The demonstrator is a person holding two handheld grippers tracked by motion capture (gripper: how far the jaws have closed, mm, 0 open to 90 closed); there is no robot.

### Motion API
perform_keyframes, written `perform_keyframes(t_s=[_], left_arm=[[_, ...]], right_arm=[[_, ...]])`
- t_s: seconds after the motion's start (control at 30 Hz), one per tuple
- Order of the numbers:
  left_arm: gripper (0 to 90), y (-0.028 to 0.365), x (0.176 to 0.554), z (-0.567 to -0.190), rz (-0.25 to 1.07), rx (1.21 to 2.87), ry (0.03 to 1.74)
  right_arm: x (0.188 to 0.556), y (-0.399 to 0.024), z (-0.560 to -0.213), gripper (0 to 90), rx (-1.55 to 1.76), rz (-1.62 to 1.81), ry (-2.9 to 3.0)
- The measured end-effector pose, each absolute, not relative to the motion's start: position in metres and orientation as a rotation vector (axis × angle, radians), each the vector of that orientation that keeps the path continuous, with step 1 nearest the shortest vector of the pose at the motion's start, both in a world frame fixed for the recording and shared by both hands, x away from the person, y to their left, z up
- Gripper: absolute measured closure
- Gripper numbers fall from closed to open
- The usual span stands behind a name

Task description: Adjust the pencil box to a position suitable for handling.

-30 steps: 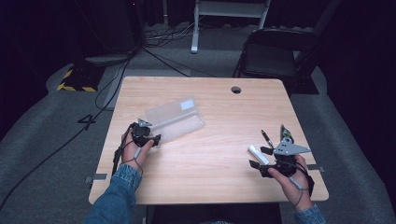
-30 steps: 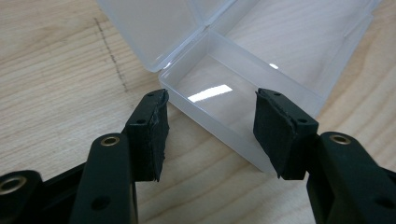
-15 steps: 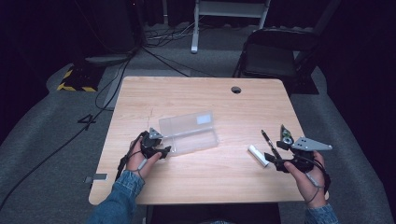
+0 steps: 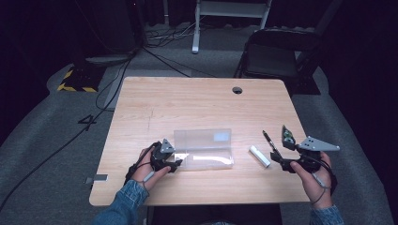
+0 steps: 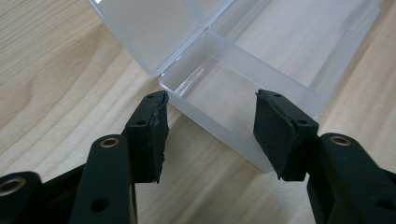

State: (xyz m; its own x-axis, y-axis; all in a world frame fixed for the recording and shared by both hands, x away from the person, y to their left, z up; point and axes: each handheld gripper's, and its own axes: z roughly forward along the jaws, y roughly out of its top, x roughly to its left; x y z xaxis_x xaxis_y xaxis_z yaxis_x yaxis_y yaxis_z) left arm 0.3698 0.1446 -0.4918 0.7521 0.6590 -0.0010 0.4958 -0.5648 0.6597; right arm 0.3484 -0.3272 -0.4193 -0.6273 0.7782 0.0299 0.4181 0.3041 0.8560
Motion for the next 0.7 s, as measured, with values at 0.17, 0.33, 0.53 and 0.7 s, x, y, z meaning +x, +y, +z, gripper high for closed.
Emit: perform_keyframes(t_s=[0.17, 0.33, 0.53, 0.7], left_arm=[[45.3, 0.139, 0.362, -0.491, 0.310, 2.321, 0.807], [45.2, 0.135, 0.355, -0.490, 0.297, 2.343, 0.764], [44.2, 0.130, 0.345, -0.490, 0.263, 2.349, 0.730], [44.2, 0.126, 0.337, -0.491, 0.211, 2.353, 0.708]], right_arm=[[0.349, -0.329, -0.420, 25.5, 1.075, 1.247, 2.190], [0.349, -0.329, -0.421, 27.7, 1.089, 1.228, 2.205], [0.350, -0.330, -0.420, 27.7, 1.103, 1.229, 2.209], [0.351, -0.331, -0.421, 27.6, 1.106, 1.225, 2.209]])
